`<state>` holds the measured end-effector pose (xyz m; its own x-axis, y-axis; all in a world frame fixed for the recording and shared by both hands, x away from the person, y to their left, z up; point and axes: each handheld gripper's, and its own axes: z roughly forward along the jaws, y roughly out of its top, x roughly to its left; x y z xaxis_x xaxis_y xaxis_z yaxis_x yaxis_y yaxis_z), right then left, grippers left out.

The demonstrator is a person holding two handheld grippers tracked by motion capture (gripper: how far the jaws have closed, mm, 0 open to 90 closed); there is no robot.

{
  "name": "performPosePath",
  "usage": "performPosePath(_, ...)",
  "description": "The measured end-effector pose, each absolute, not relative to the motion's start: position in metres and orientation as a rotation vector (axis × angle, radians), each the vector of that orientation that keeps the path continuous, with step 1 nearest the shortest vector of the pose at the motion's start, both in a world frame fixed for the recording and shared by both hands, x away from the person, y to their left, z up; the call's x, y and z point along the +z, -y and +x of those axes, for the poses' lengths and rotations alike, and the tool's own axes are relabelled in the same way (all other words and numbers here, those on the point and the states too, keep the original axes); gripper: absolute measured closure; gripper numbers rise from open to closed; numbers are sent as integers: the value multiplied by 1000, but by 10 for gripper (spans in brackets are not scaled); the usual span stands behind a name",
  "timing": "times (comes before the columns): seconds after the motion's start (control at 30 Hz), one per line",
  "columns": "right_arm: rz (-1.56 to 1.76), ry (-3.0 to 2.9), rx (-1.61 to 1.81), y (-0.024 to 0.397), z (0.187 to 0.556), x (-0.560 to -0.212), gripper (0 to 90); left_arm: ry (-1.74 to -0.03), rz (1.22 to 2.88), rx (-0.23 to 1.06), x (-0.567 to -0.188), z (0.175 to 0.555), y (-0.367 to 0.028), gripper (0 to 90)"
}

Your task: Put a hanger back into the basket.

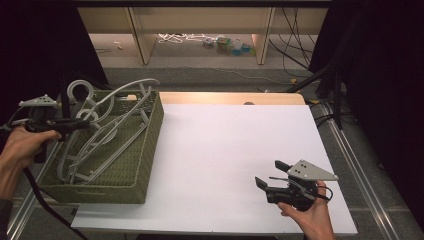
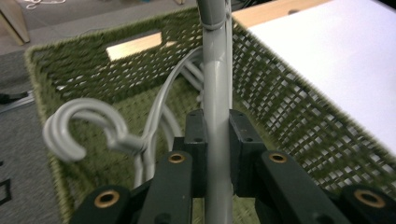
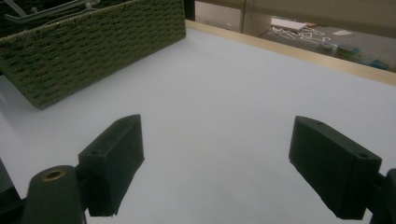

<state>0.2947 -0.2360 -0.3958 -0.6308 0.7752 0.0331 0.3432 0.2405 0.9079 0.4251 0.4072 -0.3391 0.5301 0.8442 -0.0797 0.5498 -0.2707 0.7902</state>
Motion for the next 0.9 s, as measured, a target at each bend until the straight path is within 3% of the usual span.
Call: performPosePath(0.9, 1063, -2114, 1348, 239, 294, -394, 189, -1176, 2043, 372, -375, 428, -414, 794)
